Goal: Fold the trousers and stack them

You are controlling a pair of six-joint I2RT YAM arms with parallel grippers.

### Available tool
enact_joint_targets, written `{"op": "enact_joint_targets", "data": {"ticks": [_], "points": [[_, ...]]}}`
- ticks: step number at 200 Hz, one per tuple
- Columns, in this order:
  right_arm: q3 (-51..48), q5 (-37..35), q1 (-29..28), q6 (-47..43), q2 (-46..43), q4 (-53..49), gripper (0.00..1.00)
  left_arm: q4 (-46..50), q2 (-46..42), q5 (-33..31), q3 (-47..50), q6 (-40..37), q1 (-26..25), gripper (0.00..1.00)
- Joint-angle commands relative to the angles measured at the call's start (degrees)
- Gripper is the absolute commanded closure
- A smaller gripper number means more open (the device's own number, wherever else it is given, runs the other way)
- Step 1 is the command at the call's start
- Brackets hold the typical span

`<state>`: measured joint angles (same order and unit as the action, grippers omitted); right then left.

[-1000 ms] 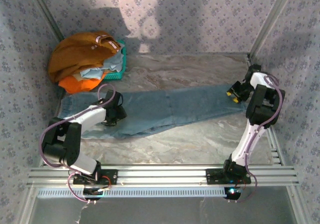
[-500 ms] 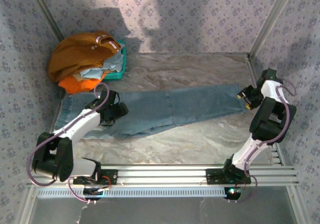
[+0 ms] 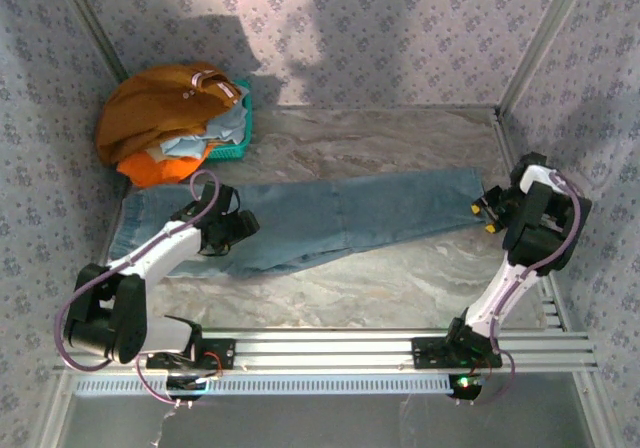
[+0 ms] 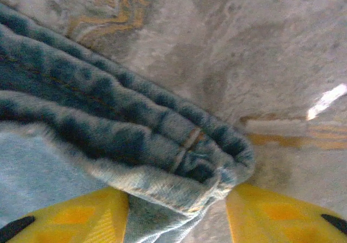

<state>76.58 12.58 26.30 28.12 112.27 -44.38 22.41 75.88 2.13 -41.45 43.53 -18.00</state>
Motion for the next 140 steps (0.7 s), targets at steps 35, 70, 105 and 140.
{"op": "enact_joint_targets", "data": {"ticks": [35, 70, 105, 140], "points": [[1.2, 3.5, -1.8, -0.1, 2.5, 5.1, 0.93, 0.1, 0.0, 0.0, 0.2, -0.6, 0.3, 0.25], [1.6, 3.6, -3.9, 0.4, -2.0, 5.5, 1.00, 2.8, -1.0, -0.9, -1.6, -1.9, 0.3, 0.25], [4.5, 0.0, -11.7, 0.0, -8.9, 4.0, 1.00, 5.8, -3.7, -2.3, -3.5, -2.4, 0.4, 0.25], [11.1, -4.2, -24.3, -1.1, -11.9, 0.1, 1.00, 9.3, -6.0, -3.9, -5.4, -2.4, 0.8, 0.25]]}}
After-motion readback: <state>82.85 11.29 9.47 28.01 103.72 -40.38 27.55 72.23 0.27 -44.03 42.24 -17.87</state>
